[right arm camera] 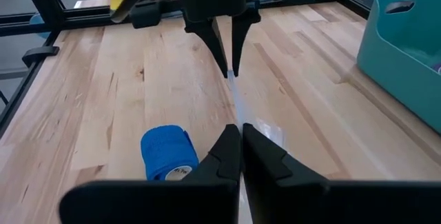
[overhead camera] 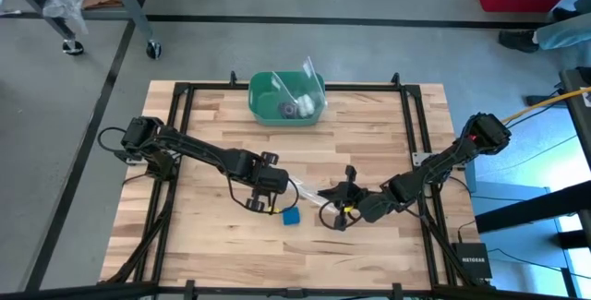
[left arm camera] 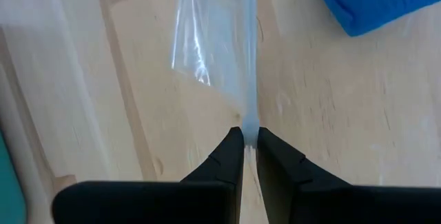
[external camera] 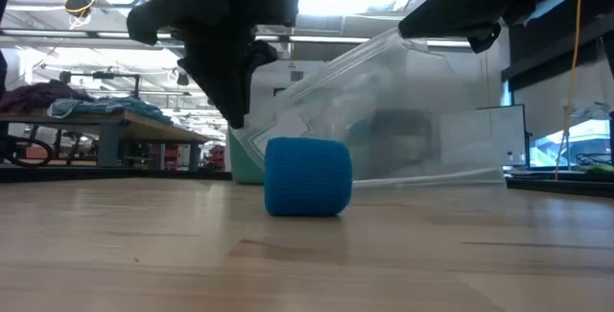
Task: Roll bandage
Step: Open the transparent zip bag, then put the blue bandage into the transparent zip bag
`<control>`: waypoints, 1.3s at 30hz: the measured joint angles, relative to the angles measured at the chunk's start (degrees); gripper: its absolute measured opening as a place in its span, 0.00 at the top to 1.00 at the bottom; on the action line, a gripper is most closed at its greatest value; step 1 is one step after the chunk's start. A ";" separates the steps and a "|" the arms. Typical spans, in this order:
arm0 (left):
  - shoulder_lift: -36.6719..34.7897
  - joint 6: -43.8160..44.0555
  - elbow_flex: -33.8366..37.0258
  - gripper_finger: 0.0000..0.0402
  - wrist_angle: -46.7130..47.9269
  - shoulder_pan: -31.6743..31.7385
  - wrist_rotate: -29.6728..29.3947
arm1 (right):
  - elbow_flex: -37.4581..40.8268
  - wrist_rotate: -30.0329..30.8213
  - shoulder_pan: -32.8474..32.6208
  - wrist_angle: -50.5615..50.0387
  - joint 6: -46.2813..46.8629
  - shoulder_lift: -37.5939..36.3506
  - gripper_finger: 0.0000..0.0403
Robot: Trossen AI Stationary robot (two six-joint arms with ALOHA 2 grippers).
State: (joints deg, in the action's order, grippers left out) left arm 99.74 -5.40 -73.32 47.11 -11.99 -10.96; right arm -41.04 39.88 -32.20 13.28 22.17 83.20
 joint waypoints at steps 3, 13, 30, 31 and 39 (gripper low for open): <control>0.00 1.11 0.02 0.93 -0.17 0.00 0.00 | 0.00 0.00 0.02 0.00 -0.06 0.00 0.98; -0.70 3.23 -3.82 0.74 7.86 0.05 0.54 | -0.11 -0.57 -0.11 -0.03 -0.59 -0.15 0.98; -8.61 -1.45 -6.27 0.61 -13.72 0.20 1.79 | -0.07 1.20 -0.03 -0.24 -1.92 0.32 0.98; -8.02 -1.98 -5.78 0.61 -14.63 0.38 1.78 | -0.07 1.42 -0.03 -0.18 -1.92 0.33 0.98; -3.87 -2.12 -3.85 0.61 -17.92 0.83 1.77 | -0.07 1.75 -0.03 -0.15 -2.67 0.33 0.98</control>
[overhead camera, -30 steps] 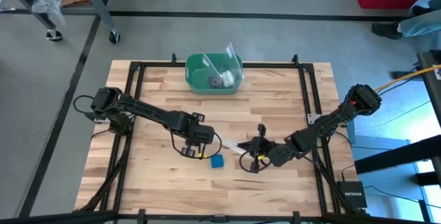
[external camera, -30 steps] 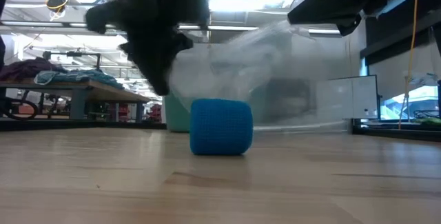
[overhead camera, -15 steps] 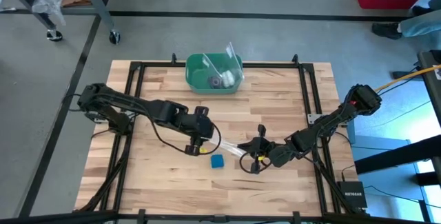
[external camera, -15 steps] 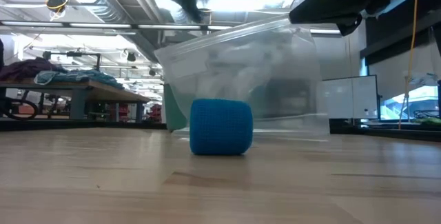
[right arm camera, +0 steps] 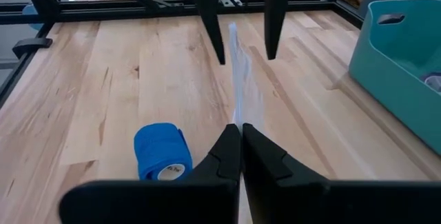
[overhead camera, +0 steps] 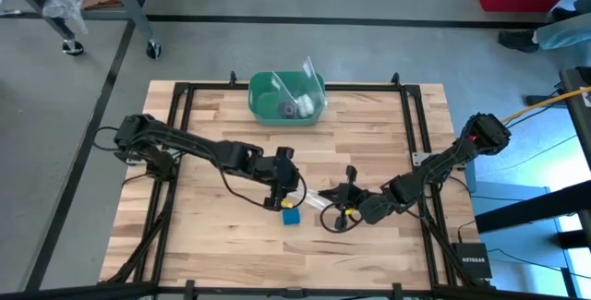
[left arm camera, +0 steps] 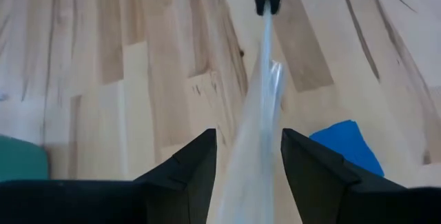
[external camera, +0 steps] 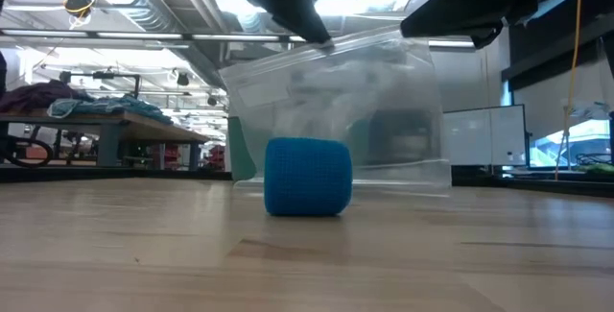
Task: Roll bandage
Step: Put the blue bandage into the transparent zip bag
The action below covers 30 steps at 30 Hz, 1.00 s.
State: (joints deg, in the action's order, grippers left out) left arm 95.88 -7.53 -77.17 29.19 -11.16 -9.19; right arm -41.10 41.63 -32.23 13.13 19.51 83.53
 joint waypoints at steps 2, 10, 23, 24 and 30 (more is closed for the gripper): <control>0.06 0.00 0.00 0.61 -0.17 0.01 -0.02 | 0.00 0.02 0.00 0.07 0.00 0.00 0.98; -0.96 0.02 -1.03 0.61 -2.32 0.83 -1.16 | 0.00 -0.02 0.00 0.04 0.02 0.00 0.98; 0.13 1.44 -0.39 0.61 -1.31 0.61 -0.42 | 0.02 -0.07 0.00 0.00 0.09 0.02 0.98; 0.13 1.50 -0.39 0.61 -1.39 0.61 -0.42 | 0.02 -0.07 0.00 0.00 0.09 0.02 0.98; 0.13 1.17 -0.39 0.61 -1.13 0.88 -0.44 | 0.02 -0.07 0.00 0.00 0.11 0.04 0.98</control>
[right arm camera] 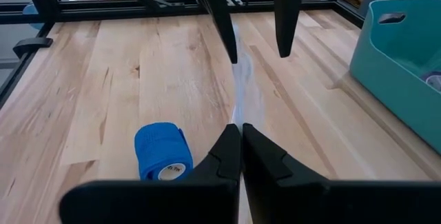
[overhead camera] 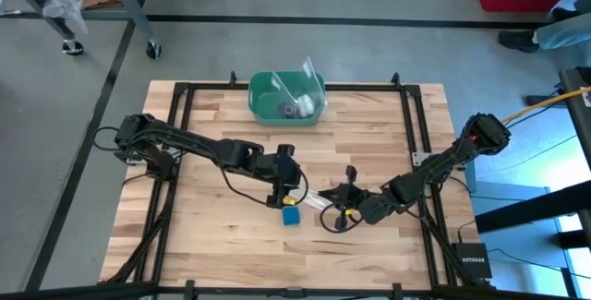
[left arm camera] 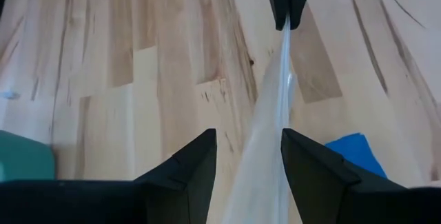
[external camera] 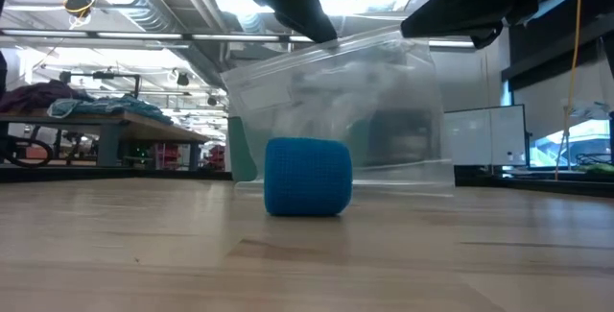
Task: Roll bandage
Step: Put the blue bandage into the transparent zip bag
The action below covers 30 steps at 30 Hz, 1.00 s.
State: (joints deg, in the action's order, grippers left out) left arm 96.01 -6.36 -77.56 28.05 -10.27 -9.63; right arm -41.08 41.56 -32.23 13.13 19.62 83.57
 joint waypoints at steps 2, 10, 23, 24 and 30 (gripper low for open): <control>0.00 -0.84 0.00 0.61 0.06 0.19 0.00 | 0.00 0.00 0.00 0.02 0.00 0.00 0.98; 0.02 -2.96 0.85 0.61 1.14 1.19 0.00 | 0.00 0.00 0.00 0.26 0.00 0.00 0.98; 0.75 -3.86 7.41 0.65 -3.94 0.78 2.80 | 0.02 -0.26 0.00 0.55 0.26 0.00 0.98; 0.76 -4.14 7.80 0.69 -4.19 0.78 2.66 | 0.02 -1.33 0.00 0.60 1.19 0.00 0.98; 0.28 -4.54 7.48 0.97 -4.58 0.89 2.37 | -0.34 -4.05 0.00 -0.86 1.18 -0.54 0.93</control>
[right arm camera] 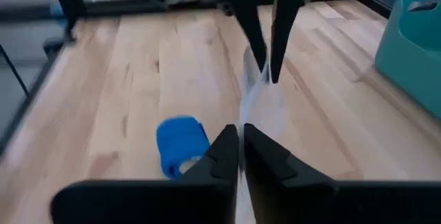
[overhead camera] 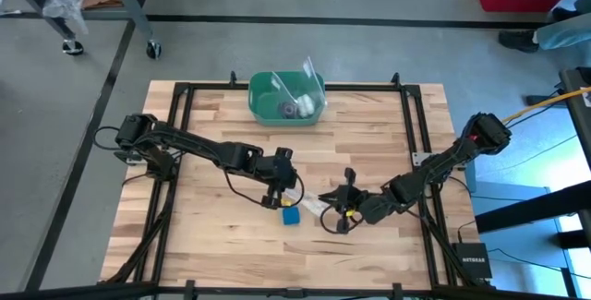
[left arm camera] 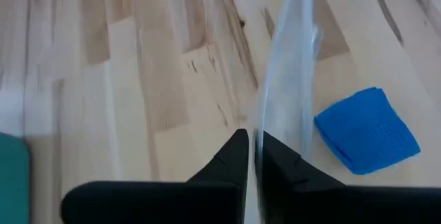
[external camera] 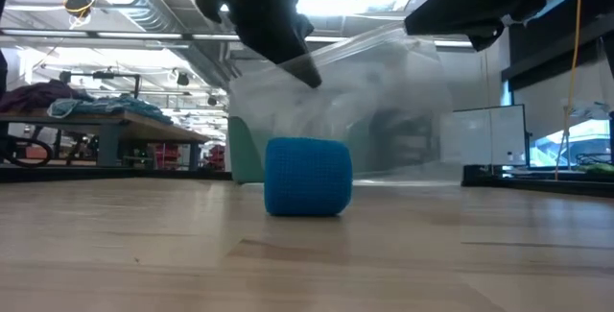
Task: Roll bandage
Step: Put the blue bandage into the transparent zip bag
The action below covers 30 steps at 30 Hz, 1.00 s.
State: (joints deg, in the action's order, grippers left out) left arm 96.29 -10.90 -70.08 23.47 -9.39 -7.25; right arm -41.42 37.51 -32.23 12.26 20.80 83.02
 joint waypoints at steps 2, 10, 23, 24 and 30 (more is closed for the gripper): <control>-0.20 1.80 0.00 0.96 1.62 0.01 -0.06 | -2.28 -0.16 0.00 -4.70 -1.87 -1.51 0.89; -0.97 7.52 -0.01 0.98 5.94 0.17 -5.47 | -23.54 -0.31 1.37 -19.28 -15.61 -2.13 0.65; -2.99 4.35 -0.02 0.99 7.67 -0.37 -6.02 | -34.46 0.60 3.72 -32.40 -22.98 16.33 0.63; -2.99 4.33 -0.02 1.00 7.51 -0.37 -6.00 | -34.54 0.62 3.78 -33.38 -22.30 16.52 0.63; -2.99 3.15 -0.02 0.99 5.61 -0.37 -5.84 | -34.44 2.85 5.61 -35.57 -21.30 19.30 0.63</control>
State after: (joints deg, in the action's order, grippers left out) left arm 93.30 -7.74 -70.11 29.09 -9.76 -13.09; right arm -75.85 40.36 -26.62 -23.30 -0.50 102.33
